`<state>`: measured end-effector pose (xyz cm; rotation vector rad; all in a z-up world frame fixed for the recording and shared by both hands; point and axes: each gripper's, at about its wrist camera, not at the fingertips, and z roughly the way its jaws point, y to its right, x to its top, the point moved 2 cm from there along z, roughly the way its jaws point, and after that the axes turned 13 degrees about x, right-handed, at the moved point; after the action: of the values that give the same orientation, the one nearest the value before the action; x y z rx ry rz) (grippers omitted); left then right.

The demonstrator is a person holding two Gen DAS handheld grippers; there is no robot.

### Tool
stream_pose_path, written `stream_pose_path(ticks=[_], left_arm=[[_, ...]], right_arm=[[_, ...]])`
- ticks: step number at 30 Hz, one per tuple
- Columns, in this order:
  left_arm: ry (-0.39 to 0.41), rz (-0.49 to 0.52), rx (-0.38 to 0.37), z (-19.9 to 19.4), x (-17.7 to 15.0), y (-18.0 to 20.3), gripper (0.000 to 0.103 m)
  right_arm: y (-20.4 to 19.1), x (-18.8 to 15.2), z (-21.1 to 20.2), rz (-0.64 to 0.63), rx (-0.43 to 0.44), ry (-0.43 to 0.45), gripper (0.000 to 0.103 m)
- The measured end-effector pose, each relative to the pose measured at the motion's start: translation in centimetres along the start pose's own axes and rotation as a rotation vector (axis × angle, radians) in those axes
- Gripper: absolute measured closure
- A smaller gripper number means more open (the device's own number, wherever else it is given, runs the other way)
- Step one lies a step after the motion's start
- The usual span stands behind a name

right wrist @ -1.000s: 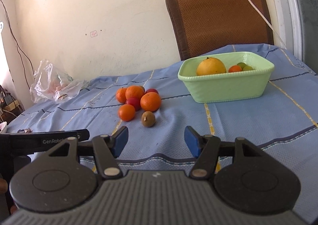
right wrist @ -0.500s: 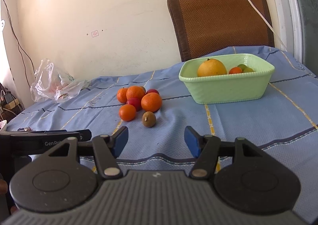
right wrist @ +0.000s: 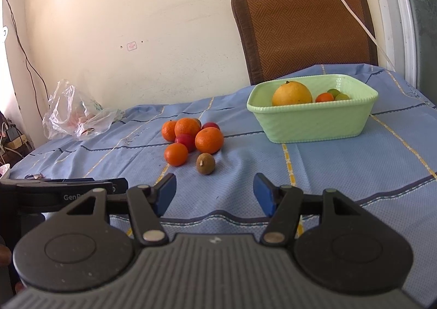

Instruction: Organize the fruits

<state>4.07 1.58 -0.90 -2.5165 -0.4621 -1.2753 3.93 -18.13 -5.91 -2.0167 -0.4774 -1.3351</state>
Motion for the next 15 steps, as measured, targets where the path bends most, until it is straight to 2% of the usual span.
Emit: stream_pose_path(ticks=[15], left_arm=[[-0.003,-0.022,-0.034,0.03,-0.03,-0.32,0.040]], right_arm=[[0.13,0.08,0.03,0.009,-0.003,0.000,0.038]])
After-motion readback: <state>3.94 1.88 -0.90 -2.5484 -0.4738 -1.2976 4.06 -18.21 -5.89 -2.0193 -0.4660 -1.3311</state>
